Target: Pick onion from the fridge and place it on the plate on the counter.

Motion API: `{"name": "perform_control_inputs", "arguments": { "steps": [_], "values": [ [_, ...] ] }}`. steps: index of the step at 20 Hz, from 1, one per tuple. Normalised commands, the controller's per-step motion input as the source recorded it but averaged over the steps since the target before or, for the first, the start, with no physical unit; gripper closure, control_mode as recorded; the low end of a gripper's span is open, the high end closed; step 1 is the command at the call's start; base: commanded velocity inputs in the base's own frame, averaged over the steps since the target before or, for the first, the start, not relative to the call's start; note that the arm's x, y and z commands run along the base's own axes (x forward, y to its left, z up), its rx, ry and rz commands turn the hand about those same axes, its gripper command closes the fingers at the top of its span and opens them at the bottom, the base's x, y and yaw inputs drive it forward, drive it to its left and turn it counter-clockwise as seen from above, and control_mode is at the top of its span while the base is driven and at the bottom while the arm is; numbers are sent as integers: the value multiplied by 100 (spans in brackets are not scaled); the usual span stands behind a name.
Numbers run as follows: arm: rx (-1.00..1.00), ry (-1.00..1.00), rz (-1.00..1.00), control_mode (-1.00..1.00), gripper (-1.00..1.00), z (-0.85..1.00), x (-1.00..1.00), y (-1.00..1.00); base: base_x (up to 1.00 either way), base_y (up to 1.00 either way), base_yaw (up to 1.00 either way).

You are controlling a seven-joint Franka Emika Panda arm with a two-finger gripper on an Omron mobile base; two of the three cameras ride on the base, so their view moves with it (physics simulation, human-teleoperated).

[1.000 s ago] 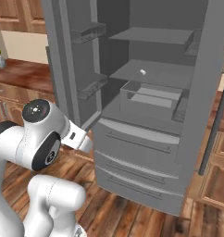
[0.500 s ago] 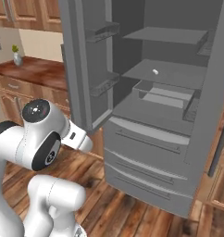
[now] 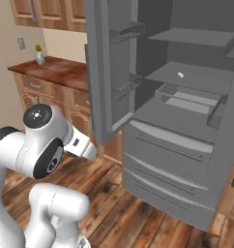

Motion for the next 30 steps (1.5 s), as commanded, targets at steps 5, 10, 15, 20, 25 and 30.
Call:
{"name": "perform_control_inputs", "arguments": {
  "steps": [5, 10, 15, 20, 25, 30],
  "values": [
    [0, 0, 0, 100, 100, 0, 0, 0, -42, 0, 31],
    [0, 0, 0, 100, 100, 0, 0, 0, -38, 0, 33],
    [0, 0, 0, 100, 100, 0, 0, 0, -30, 0, 34],
    [0, 0, 0, 100, 100, 0, 0, 0, -24, 0, 36],
    [0, 0, 0, 100, 100, 0, 0, 0, -19, 1, 38],
    [0, 0, 0, 100, 100, 0, 0, 0, -16, 1, 41]
  ]
}}
